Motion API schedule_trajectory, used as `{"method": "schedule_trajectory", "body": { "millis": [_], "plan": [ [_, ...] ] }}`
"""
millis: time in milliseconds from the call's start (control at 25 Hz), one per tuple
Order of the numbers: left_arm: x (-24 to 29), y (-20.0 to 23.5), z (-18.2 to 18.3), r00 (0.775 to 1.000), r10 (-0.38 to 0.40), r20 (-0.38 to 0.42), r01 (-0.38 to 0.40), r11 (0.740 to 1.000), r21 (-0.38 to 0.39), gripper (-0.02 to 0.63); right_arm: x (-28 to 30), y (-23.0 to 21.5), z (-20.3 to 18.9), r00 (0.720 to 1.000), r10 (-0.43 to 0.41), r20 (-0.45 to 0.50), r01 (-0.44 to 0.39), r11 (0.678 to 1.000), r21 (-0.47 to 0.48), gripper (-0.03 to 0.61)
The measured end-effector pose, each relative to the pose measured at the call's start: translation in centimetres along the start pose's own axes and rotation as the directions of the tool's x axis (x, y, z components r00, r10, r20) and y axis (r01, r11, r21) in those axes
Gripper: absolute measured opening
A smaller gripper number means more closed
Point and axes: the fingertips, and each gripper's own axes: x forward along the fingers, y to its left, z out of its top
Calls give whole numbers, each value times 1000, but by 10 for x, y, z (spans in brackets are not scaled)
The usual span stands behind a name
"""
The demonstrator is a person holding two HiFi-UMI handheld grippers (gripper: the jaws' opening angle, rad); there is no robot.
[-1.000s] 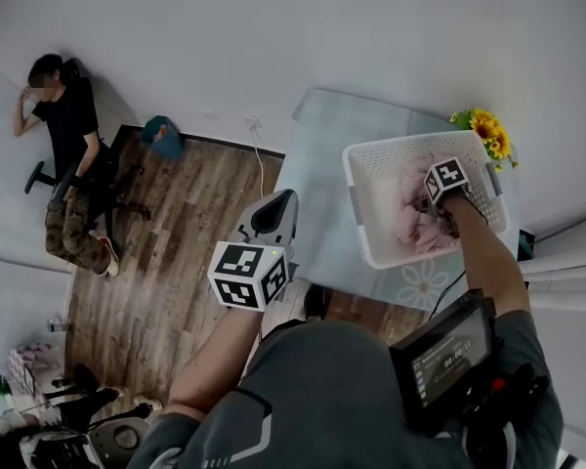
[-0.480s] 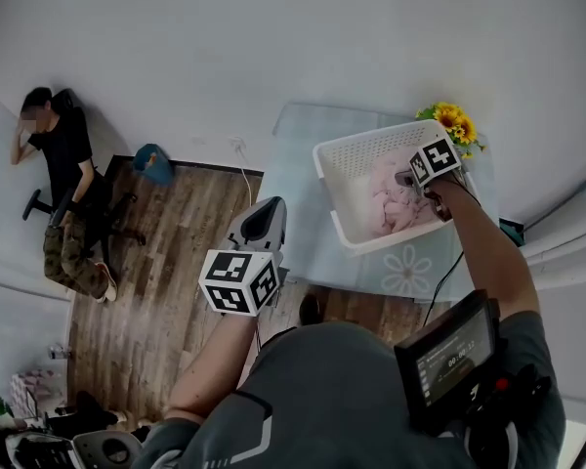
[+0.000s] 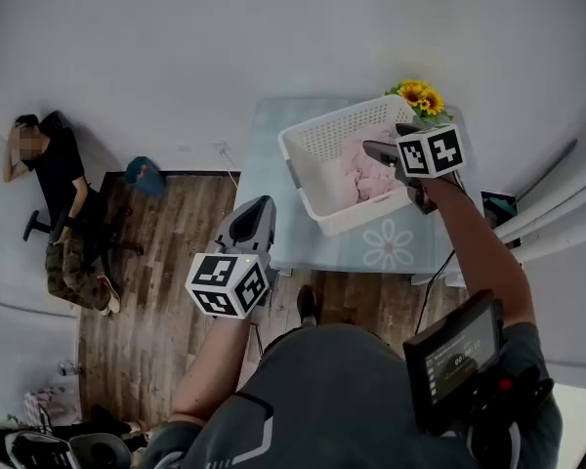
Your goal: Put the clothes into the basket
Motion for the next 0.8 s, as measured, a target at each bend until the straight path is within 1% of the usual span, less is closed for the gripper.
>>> {"method": "schedule_trajectory", "body": {
  "millis": [80,120,200,240,280,360,400,520,560,640,680,720,800],
  "plan": [
    [-8,-15,4,999,-32,10,32,999,23,9,-21,15,6,997,46,64,-45,999,-10,393],
    [-13,-26,8,997,-69,22,68,997,31,9,-33,21,11,994,58,95,-56,998,-25,386],
    [-22,-49,20,987,-153,57,152,988,28,9,-57,32,24,984,78,161,-69,996,-60,330],
    [-26,-60,27,981,-181,73,179,983,37,9,-67,37,31,978,91,190,-77,994,-76,304],
    [-29,-69,31,978,-193,83,188,980,59,9,-76,42,36,971,107,214,-89,992,-91,283],
    [-33,-76,35,980,-178,85,171,981,91,9,-92,54,41,959,136,248,-110,987,-117,261],
    [-35,-74,35,983,-161,88,154,985,82,9,-99,61,42,954,144,264,-113,985,-128,251],
    [-40,-60,34,986,-117,120,116,993,9,9,-119,78,48,936,138,323,-94,984,-148,211],
    [-43,-57,36,984,-118,135,122,992,-19,9,-124,83,50,930,135,342,-89,985,-147,196],
    [-49,-56,43,974,-146,174,162,983,-80,9,-135,97,53,916,148,372,-104,985,-135,189],
    [-53,-56,49,968,-161,195,182,979,-94,9,-140,103,54,911,151,384,-110,986,-127,189],
    [-57,-55,56,963,-169,210,191,978,-88,9,-145,109,56,907,146,395,-108,987,-117,189],
    [-65,-51,66,960,-171,220,186,981,-48,9,-154,120,61,901,119,417,-86,992,-97,176]
  ]
}}
